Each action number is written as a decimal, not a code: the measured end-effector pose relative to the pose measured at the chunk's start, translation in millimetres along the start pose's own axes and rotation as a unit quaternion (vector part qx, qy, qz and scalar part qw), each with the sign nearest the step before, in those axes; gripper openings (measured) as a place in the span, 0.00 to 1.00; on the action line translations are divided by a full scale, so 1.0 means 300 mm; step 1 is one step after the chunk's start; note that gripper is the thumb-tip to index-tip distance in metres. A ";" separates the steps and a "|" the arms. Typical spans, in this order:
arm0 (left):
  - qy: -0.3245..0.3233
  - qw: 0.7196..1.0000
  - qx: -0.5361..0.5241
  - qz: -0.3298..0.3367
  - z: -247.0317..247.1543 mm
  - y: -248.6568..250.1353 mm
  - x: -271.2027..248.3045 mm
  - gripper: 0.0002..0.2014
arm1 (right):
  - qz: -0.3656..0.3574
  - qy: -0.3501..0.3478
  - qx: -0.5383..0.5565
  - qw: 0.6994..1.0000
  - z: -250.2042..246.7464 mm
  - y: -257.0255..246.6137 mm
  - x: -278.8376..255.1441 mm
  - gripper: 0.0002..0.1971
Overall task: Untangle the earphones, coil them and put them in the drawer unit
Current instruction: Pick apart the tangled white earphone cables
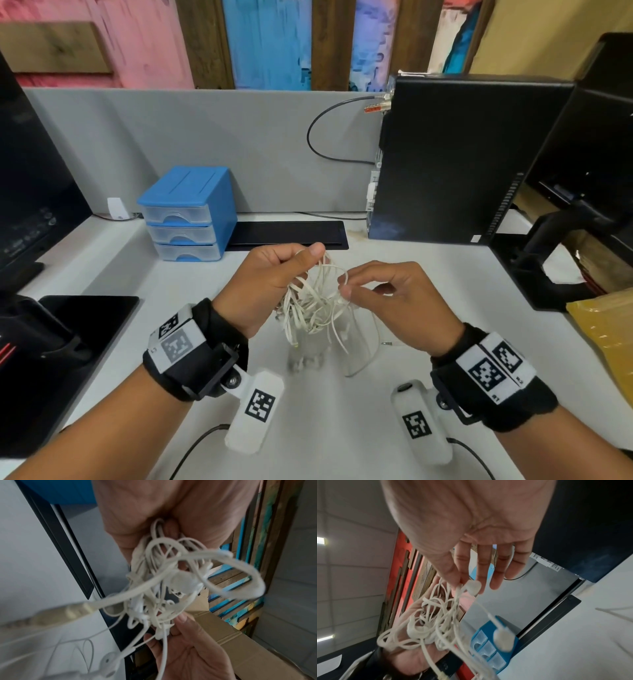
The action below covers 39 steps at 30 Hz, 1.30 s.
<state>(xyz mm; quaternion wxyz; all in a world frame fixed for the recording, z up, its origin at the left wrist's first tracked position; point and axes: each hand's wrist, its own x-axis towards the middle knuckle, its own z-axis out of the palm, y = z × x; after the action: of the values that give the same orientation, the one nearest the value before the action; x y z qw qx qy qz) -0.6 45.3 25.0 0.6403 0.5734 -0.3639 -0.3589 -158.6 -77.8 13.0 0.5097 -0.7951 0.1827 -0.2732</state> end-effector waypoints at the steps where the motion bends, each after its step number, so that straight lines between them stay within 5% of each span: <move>1: 0.000 1.000 0.009 -0.002 0.005 0.000 -0.001 0.18 | -0.004 0.010 0.005 1.000 0.003 0.001 -0.001 0.03; 8: 0.058 0.983 0.171 0.015 -0.001 -0.044 0.008 0.14 | -0.012 0.079 0.036 0.996 0.008 -0.003 0.003 0.08; 15: 0.042 0.983 0.181 0.003 -0.004 -0.043 0.012 0.15 | 0.082 -0.040 0.201 0.975 -0.012 -0.020 0.006 0.10; 18: 0.043 0.984 0.173 -0.009 -0.018 -0.042 0.020 0.15 | 0.016 -0.006 0.012 1.000 -0.043 0.008 0.016 0.12; 21: 0.027 0.988 0.153 0.000 -0.010 -0.050 0.020 0.13 | -0.047 0.146 -0.189 0.970 -0.067 0.037 0.037 0.11; 24: 0.021 0.988 0.153 0.026 0.020 -0.061 0.013 0.11 | 0.073 0.176 -0.016 0.981 -0.082 0.028 0.050 0.08; 27: 0.016 0.986 0.159 0.038 0.028 -0.070 0.012 0.10 | 0.236 0.021 0.168 0.957 -0.087 -0.035 0.039 0.19; 29: 0.020 0.989 0.145 0.030 0.026 -0.069 0.014 0.10 | 0.189 0.015 0.231 0.954 -0.086 -0.040 0.043 0.18; 32: 0.018 0.992 0.118 0.028 0.029 -0.055 0.007 0.10 | -0.005 0.132 0.184 0.974 -0.079 -0.032 0.046 0.06; 34: 0.007 0.993 0.111 0.050 0.041 -0.039 0.001 0.12 | -0.087 0.177 0.178 0.964 -0.091 -0.041 0.044 0.10; 36: -0.004 0.990 0.113 0.081 0.057 -0.029 -0.005 0.15 | -0.020 0.168 0.261 0.950 -0.115 -0.072 0.045 0.24; 39: -0.005 0.988 0.118 0.102 0.074 -0.037 -0.011 0.14 | 0.117 0.054 0.266 0.955 -0.146 -0.080 0.051 0.41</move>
<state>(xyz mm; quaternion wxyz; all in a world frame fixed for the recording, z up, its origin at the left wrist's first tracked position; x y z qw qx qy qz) -22.1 36.8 15.5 0.5996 0.6029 -0.4635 -0.2492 -173.5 -107.7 53.1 0.7205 -0.5880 0.2221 -0.2930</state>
